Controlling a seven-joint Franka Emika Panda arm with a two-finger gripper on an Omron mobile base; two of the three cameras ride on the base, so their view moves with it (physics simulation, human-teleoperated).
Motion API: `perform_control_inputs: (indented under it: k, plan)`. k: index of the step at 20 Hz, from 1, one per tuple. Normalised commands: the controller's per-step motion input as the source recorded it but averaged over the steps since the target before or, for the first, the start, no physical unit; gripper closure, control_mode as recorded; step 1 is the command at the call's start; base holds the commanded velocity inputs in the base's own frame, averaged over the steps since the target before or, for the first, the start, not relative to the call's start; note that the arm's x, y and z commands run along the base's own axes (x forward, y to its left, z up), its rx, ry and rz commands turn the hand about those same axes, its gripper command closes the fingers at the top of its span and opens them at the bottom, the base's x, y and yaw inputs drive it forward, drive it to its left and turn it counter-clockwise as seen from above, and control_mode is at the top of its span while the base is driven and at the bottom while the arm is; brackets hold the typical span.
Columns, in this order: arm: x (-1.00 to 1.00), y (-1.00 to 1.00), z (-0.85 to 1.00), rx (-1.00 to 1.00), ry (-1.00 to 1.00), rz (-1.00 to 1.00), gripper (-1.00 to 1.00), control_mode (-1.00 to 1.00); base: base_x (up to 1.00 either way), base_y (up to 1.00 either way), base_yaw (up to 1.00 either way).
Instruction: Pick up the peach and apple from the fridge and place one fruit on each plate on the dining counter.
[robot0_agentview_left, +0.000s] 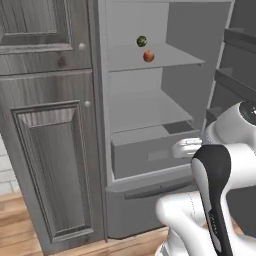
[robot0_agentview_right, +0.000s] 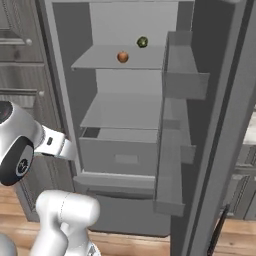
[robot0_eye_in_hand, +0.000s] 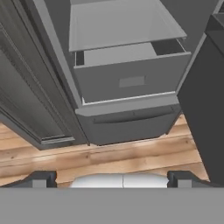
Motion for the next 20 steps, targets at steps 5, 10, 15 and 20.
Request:
perform_control_inputs:
  k: [5, 10, 15, 20]
  plan:
    - [0.0, 0.0, 0.0, 0.0, 0.0, 0.0, -1.0, 1.0, 0.52, -0.25, 0.0]
    - [0.0, 0.0, 0.0, 0.0, 0.0, 0.0, -1.0, 1.0, 0.56, -0.29, 0.0]
    - [0.0, 0.0, 0.0, 0.0, 0.0, 0.0, -1.0, 1.0, 0.58, -0.29, 0.0]
    - [0.0, 0.0, 0.0, 0.0, 0.0, 0.0, -1.0, 1.0, 0.6, -0.21, 0.0]
